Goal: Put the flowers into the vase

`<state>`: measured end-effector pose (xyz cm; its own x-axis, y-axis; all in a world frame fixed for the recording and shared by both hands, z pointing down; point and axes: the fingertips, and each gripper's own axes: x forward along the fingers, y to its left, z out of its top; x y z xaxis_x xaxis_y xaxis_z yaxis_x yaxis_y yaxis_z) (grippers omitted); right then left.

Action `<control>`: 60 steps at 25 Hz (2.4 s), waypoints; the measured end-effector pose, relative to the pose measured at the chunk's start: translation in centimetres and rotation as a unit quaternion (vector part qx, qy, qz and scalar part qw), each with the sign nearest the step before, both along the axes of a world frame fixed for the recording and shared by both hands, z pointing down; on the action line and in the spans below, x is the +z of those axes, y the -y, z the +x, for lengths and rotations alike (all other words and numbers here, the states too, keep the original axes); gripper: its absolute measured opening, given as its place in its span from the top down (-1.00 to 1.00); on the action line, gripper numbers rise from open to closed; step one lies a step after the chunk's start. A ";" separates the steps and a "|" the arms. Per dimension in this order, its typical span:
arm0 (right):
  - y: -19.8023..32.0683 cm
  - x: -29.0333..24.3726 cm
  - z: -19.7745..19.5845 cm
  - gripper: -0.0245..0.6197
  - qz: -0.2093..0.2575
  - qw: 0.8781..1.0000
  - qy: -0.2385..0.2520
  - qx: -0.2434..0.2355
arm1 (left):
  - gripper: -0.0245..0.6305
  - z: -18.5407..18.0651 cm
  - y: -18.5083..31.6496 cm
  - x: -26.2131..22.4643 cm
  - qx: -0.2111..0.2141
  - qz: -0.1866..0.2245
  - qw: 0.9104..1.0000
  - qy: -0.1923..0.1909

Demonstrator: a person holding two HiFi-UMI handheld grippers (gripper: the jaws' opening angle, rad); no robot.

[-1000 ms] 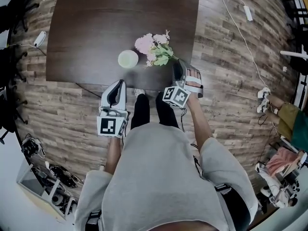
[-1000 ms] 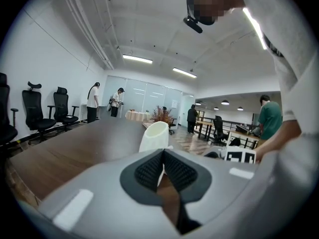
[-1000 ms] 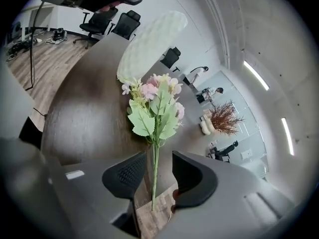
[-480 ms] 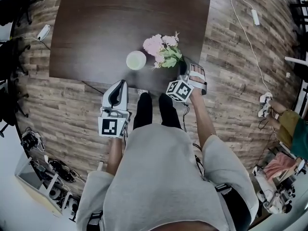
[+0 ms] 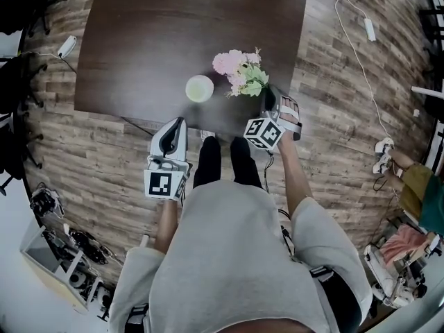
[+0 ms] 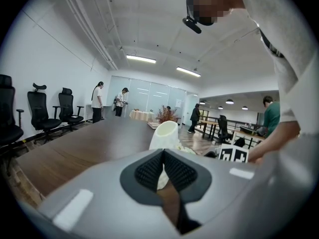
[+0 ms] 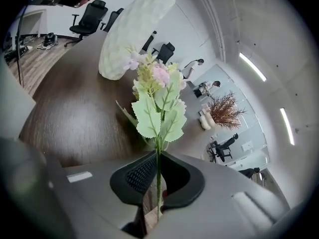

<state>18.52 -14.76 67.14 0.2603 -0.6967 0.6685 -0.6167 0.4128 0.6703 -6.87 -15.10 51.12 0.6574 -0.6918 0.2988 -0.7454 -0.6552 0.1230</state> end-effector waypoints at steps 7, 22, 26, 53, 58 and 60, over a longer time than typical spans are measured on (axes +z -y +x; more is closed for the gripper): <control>1.1 -4.3 0.5 0.86 0.094 0.979 0.162 0.086 | 0.89 0.3 -0.1 -0.4 0.002 0.003 1.000 -0.002; 6.2 -20.3 -6.8 0.86 0.255 0.793 0.549 0.060 | 0.89 -1.9 -1.1 -0.7 -0.025 0.010 1.000 -0.010; 7.0 -23.7 -8.3 0.86 0.268 0.782 0.563 0.015 | 0.89 -2.1 -1.5 -1.3 -0.041 0.017 0.999 -0.012; 7.8 -27.5 -18.1 0.86 0.262 0.736 0.614 -0.115 | 0.89 -6.4 -4.1 -1.1 -0.099 0.013 0.995 -0.008; 7.9 -26.0 -17.6 0.85 0.264 0.740 0.609 -0.114 | 0.89 -6.0 -3.2 -0.4 -0.091 0.004 0.996 -0.003; 7.4 -25.4 -17.6 0.85 0.265 0.746 0.599 -0.118 | 0.89 -5.9 -3.4 -0.1 -0.087 0.001 0.996 -0.001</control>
<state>0.93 -22.14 41.71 -0.4749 -0.8778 -0.0631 -0.8563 0.4775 -0.1969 -12.73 -11.68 51.02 0.5275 -0.7964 0.2958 -0.8479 -0.5155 0.1240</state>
